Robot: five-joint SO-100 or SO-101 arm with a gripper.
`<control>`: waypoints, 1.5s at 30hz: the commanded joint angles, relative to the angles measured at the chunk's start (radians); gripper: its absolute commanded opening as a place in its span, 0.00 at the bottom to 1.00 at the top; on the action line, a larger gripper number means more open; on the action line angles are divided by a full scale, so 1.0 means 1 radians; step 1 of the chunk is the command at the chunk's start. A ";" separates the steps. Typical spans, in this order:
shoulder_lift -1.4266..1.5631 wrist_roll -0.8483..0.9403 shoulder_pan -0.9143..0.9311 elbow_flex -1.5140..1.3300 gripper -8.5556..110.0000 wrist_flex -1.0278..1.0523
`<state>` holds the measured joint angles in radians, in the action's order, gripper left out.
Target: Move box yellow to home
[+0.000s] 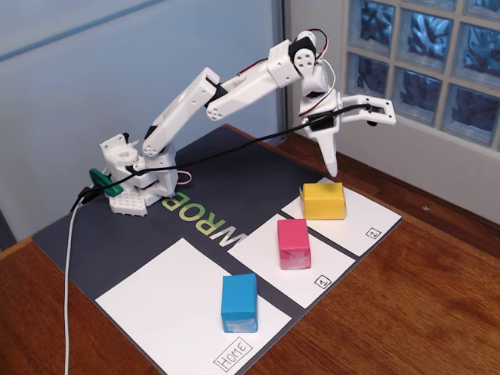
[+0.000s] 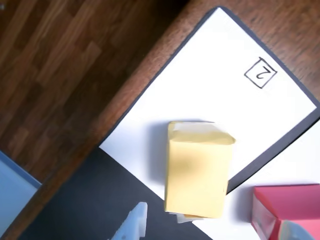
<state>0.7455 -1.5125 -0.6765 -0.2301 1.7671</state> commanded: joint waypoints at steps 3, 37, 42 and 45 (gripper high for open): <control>0.074 0.003 -0.002 0.011 0.35 0.167; 0.497 0.020 0.069 -0.695 0.36 -0.101; 0.471 -0.005 0.074 -0.699 0.32 -0.077; 0.465 0.011 0.087 -0.701 0.31 -0.049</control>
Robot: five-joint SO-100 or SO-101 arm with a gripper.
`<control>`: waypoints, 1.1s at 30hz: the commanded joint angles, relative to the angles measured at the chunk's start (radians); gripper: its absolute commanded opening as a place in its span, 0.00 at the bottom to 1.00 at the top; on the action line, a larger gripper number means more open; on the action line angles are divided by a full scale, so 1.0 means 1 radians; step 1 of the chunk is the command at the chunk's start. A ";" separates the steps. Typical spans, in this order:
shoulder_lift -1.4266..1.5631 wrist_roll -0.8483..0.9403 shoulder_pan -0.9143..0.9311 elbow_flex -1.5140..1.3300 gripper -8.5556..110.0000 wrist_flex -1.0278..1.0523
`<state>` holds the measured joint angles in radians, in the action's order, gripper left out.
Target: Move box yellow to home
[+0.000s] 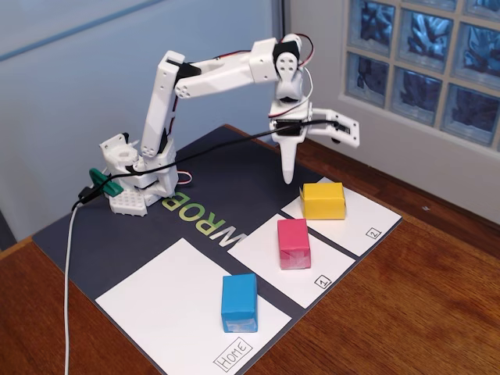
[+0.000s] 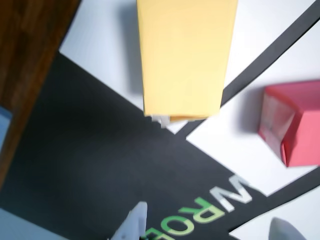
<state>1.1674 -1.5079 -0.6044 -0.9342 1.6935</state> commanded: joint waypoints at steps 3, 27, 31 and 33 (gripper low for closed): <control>0.049 0.006 0.008 0.018 0.31 0.014; -0.121 0.058 -0.021 0.041 0.33 -0.262; -0.121 0.060 -0.040 0.046 0.33 -0.264; -0.118 0.054 -0.046 0.048 0.33 -0.264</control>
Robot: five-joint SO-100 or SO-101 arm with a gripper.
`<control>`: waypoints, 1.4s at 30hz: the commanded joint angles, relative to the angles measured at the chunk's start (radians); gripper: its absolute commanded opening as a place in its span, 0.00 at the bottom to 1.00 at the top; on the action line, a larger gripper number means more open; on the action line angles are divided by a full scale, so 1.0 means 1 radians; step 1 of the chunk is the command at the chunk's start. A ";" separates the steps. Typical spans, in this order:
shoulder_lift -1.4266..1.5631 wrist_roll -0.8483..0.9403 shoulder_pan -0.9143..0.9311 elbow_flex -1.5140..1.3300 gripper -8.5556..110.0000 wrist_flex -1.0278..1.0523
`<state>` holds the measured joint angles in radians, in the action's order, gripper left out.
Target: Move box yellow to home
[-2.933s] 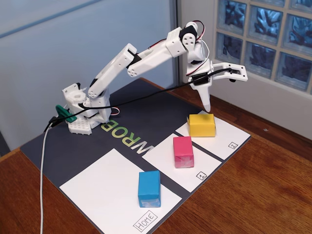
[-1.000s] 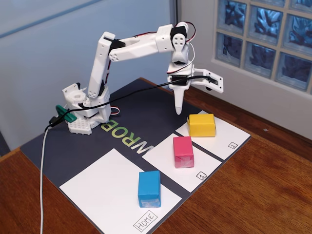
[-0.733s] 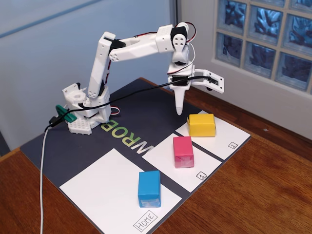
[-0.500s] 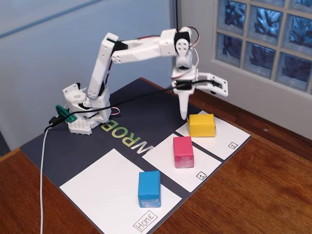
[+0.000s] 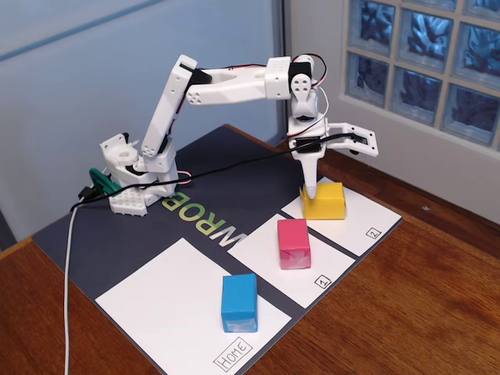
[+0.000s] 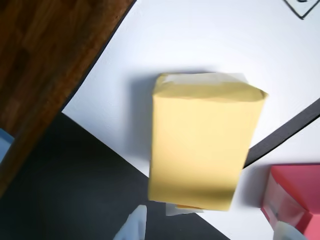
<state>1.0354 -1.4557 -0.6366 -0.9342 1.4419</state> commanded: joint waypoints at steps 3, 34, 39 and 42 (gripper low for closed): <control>0.003 -0.003 -0.017 0.046 0.33 -0.012; -0.207 -0.012 0.009 0.029 0.32 -0.193; -0.227 -0.035 0.011 0.021 0.29 -0.227; -0.232 -0.049 0.012 0.018 0.23 -0.239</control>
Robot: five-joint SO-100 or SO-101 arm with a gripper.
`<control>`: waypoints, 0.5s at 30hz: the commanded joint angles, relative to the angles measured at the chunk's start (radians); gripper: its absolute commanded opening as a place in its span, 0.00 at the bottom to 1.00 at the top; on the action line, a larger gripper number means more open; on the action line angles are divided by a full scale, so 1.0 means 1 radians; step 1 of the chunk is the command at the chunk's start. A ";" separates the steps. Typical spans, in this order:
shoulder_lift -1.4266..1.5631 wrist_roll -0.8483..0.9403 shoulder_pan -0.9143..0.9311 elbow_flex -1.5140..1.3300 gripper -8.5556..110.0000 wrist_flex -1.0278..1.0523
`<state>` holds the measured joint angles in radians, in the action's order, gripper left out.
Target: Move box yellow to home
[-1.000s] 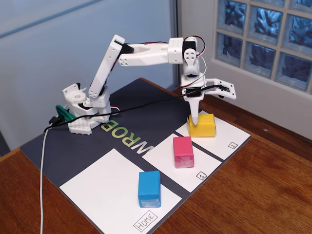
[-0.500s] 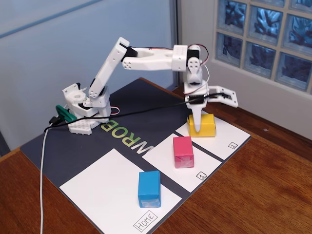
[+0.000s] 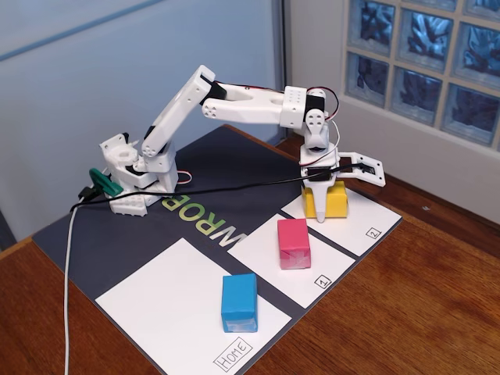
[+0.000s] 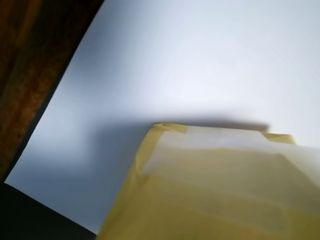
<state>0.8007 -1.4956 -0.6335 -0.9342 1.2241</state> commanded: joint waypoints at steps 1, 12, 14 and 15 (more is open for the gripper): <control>0.003 -0.009 0.009 0.018 0.19 -0.025; 0.055 0.040 0.021 0.018 0.07 -0.025; 0.086 0.040 0.021 0.018 0.07 -0.023; 0.104 0.040 0.021 0.018 0.07 -0.015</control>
<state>0.8084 -1.4634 -0.6228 -0.9342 1.2118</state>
